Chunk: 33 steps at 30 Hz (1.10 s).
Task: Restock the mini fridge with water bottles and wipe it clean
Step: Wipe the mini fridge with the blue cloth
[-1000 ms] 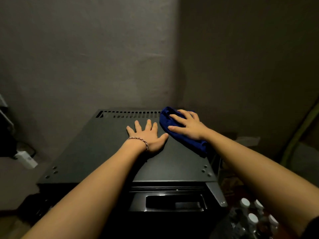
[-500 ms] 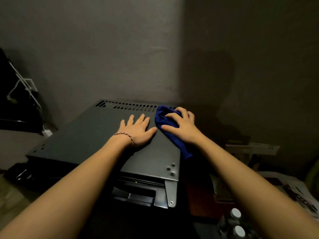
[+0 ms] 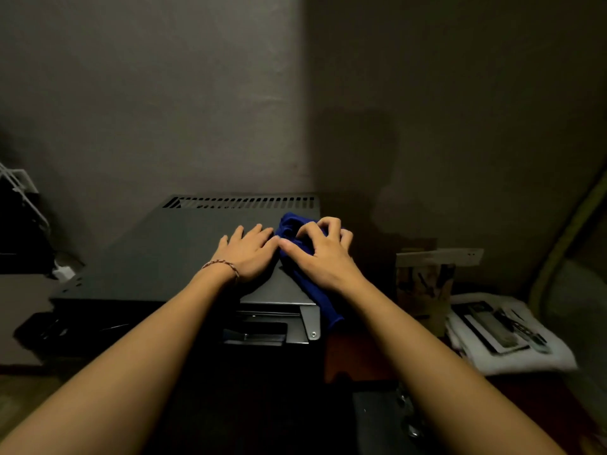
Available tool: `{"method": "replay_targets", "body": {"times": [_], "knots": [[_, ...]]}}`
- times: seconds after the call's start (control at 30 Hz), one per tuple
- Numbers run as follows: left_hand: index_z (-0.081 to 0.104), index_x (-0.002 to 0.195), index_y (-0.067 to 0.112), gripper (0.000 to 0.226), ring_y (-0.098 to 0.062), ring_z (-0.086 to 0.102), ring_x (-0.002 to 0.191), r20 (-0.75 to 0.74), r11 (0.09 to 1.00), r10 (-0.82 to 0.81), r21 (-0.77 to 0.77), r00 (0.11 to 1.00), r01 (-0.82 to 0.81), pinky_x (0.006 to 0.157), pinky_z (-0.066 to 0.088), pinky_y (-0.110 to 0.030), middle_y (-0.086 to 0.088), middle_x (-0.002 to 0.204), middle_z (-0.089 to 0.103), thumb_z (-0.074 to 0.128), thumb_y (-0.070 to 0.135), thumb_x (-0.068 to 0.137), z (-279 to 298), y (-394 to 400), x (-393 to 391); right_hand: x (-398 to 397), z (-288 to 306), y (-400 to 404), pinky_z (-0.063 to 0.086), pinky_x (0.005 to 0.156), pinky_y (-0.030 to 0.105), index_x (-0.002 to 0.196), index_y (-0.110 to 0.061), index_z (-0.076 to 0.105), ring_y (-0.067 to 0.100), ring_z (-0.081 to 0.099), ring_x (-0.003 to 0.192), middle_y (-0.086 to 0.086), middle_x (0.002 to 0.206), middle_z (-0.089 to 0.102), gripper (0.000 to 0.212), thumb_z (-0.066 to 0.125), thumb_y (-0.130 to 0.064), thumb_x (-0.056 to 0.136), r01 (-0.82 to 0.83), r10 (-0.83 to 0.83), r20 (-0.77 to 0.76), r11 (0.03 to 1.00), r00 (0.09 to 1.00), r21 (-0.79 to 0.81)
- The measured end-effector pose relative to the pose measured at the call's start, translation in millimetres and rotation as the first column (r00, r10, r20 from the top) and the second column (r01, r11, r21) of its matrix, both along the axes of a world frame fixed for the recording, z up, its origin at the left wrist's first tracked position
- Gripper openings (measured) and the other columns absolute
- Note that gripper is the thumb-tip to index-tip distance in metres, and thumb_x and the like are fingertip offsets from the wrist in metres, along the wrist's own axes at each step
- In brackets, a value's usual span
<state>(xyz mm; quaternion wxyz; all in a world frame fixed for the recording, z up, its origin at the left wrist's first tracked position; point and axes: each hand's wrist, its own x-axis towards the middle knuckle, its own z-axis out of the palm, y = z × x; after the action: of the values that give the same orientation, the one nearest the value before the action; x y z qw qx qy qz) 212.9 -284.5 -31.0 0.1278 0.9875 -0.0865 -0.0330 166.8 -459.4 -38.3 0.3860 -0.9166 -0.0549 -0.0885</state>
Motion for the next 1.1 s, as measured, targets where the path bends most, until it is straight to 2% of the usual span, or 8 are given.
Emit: {"method": "replay_targets", "body": {"times": [0.13,0.2,0.27,0.37,0.47,0.7,0.97,1.1], "knots": [[0.040,0.145,0.029,0.049,-0.028,0.016,0.149,0.051,0.998,-0.003,-0.070,0.999,0.006,0.117,0.012,-0.051,0.005,0.160,0.028,0.022,0.047,0.104,4,0,2,1,-6,0,0.015,0.119,0.056,0.128,-0.043,0.046,0.022,0.000,0.143,-0.009,0.147,0.014,0.054,0.060,-0.069,0.082,-0.026,0.026,-0.003,0.999,1.000,0.034],[0.048,0.137,0.027,0.046,-0.029,0.023,0.146,0.073,0.996,0.019,-0.091,0.997,-0.012,0.115,0.018,-0.051,0.005,0.154,0.038,0.021,0.046,0.104,3,-1,4,10,-4,-3,0.003,0.120,0.059,0.145,-0.056,0.025,0.027,-0.017,0.148,-0.013,0.161,-0.009,0.070,0.058,-0.068,0.084,-0.088,0.085,-0.077,0.995,0.993,-0.038],[0.050,0.136,0.027,0.048,-0.029,0.026,0.145,0.095,0.993,0.063,-0.101,0.993,-0.053,0.115,0.021,-0.050,0.003,0.151,0.041,0.020,0.047,0.104,2,-2,8,24,-2,-8,0.003,0.120,0.056,0.149,-0.057,0.016,0.032,-0.015,0.148,-0.013,0.163,-0.012,0.073,0.055,-0.065,0.089,-0.120,0.113,-0.120,0.991,0.986,-0.054],[0.044,0.143,0.026,0.052,-0.028,0.022,0.147,0.089,0.992,0.118,-0.046,0.989,-0.114,0.117,0.018,-0.049,0.001,0.158,0.032,0.019,0.050,0.103,1,-5,9,50,-8,-19,0.011,0.119,0.037,0.151,-0.046,0.030,0.038,0.010,0.144,-0.002,0.163,0.005,0.062,0.055,-0.054,0.094,-0.062,0.065,-0.085,0.997,0.994,0.043],[0.035,0.149,0.027,0.058,-0.028,0.015,0.149,0.085,0.987,0.147,0.052,0.986,-0.151,0.118,0.015,-0.051,0.004,0.162,0.021,0.017,0.055,0.101,-2,-14,10,70,-12,-25,0.017,0.117,0.037,0.149,-0.040,0.037,0.040,0.021,0.140,0.001,0.160,0.011,0.054,0.052,-0.047,0.097,-0.010,0.033,-0.115,0.980,0.993,0.199],[0.021,0.156,0.028,0.062,-0.029,0.003,0.152,0.018,0.958,0.277,0.069,0.961,-0.278,0.120,0.005,-0.053,0.007,0.165,0.006,0.013,0.058,0.101,0,-34,13,83,-11,-30,0.011,0.120,0.043,0.150,-0.041,0.033,0.039,0.004,0.146,-0.006,0.164,-0.006,0.051,0.046,-0.042,0.101,-0.106,0.142,-0.109,0.954,0.984,0.282],[0.017,0.157,0.032,0.058,-0.025,0.003,0.152,0.005,0.944,0.317,0.091,0.949,-0.316,0.120,0.004,-0.051,0.009,0.165,0.005,0.014,0.055,0.103,1,-39,1,16,-44,-23,0.006,0.119,0.043,0.147,-0.040,0.039,0.022,-0.009,0.147,-0.015,0.162,-0.008,0.059,0.056,-0.056,0.093,-0.207,0.198,0.067,0.878,0.978,0.431],[0.015,0.156,0.030,0.058,-0.029,0.002,0.152,-0.001,0.949,0.286,0.142,0.958,-0.283,0.119,0.006,-0.055,0.006,0.166,0.004,0.015,0.053,0.103,2,-40,-4,-23,-59,-7,0.010,0.119,0.045,0.146,-0.045,0.036,0.014,-0.014,0.146,-0.025,0.158,-0.012,0.079,0.044,-0.079,0.074,-0.205,0.150,0.150,0.847,0.977,0.491]]}}
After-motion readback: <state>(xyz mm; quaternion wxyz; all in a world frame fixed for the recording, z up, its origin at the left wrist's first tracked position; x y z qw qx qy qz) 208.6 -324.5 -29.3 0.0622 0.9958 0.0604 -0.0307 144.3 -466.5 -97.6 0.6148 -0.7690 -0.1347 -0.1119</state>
